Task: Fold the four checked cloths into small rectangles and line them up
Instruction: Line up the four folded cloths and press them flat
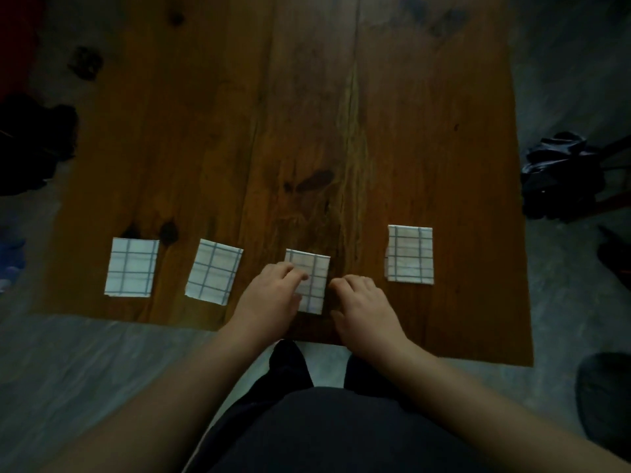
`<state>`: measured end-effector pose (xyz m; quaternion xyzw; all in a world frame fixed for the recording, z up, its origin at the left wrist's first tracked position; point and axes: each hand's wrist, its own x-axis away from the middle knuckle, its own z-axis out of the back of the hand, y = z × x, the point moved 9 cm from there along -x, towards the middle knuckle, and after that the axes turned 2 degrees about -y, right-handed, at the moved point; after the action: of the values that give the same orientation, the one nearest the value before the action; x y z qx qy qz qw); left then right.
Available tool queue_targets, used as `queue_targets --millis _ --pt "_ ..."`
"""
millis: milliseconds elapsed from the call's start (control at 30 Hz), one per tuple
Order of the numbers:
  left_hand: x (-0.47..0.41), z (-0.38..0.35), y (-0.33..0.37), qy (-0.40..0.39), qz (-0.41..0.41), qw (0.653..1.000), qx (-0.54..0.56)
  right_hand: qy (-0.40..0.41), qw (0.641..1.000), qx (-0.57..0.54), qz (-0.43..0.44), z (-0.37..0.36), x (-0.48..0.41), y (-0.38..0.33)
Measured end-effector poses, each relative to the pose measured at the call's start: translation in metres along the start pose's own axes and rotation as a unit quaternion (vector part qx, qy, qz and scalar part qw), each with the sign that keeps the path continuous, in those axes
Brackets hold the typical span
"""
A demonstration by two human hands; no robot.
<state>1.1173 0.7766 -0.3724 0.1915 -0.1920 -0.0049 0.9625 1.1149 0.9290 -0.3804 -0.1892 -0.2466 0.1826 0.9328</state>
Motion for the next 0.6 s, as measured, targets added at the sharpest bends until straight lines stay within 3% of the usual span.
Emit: queue_targets --millis 267,433,600 --pt "0.022 -0.026 -0.051 -0.064 -0.023 0.997 -0.035 0.006 0.995 0.06 -0.085 -0.038 0.001 -0.039" --pt "0.018 -0.03 -0.049 -0.055 -0.092 0.992 -0.067 0.02 0.993 0.046 -0.108 -0.043 -0.001 -0.033" --pt "-0.004 -0.024 -0.046 -0.043 -0.1 0.992 -0.071 0.039 0.993 0.051 -0.102 -0.042 -0.011 -0.019"
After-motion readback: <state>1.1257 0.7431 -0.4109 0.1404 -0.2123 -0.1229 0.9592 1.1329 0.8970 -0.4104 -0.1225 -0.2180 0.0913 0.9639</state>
